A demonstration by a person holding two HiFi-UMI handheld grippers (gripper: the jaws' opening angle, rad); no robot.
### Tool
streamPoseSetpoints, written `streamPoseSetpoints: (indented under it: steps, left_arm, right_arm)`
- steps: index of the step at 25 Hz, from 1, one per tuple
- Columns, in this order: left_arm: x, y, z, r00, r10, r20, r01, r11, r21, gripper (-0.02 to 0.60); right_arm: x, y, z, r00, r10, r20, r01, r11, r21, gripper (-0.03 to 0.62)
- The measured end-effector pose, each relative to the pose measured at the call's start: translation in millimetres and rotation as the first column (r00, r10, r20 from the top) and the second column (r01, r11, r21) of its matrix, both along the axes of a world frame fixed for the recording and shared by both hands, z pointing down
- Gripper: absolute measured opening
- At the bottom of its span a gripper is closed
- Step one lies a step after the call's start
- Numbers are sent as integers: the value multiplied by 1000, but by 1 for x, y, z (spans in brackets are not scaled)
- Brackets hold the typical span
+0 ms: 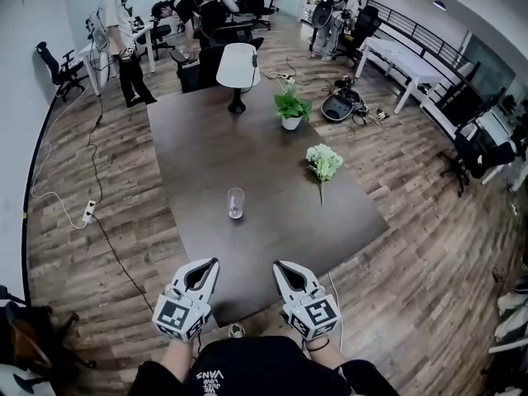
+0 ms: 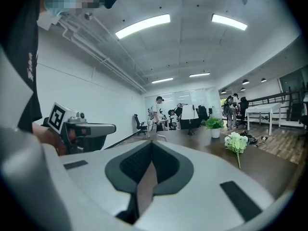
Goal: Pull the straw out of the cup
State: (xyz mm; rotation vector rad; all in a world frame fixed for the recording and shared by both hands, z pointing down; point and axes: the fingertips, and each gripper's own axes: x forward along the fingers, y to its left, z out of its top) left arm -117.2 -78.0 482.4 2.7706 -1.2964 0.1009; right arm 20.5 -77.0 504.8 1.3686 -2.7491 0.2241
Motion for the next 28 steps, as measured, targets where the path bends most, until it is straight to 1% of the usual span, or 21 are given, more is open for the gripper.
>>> streamPoseSetpoints:
  steps: [6,9,28]
  left_arm:
    - [-5,-18,10,1000,24,-6,-24,1000,-14,11]
    - [-8,-29,12,1000,20,-7,-20,1000,-19,11]
    - [8,-112,21,999,-24,31,24,1000,4,11]
  right_arm:
    - [-5,-11,8,1000,28,-3,-28,999,-24,17]
    - [-5,-22,7,999,32,-4,-32,999,-24,17]
    - [5,-110,10,999,-43,-2,43,998,-36,17]
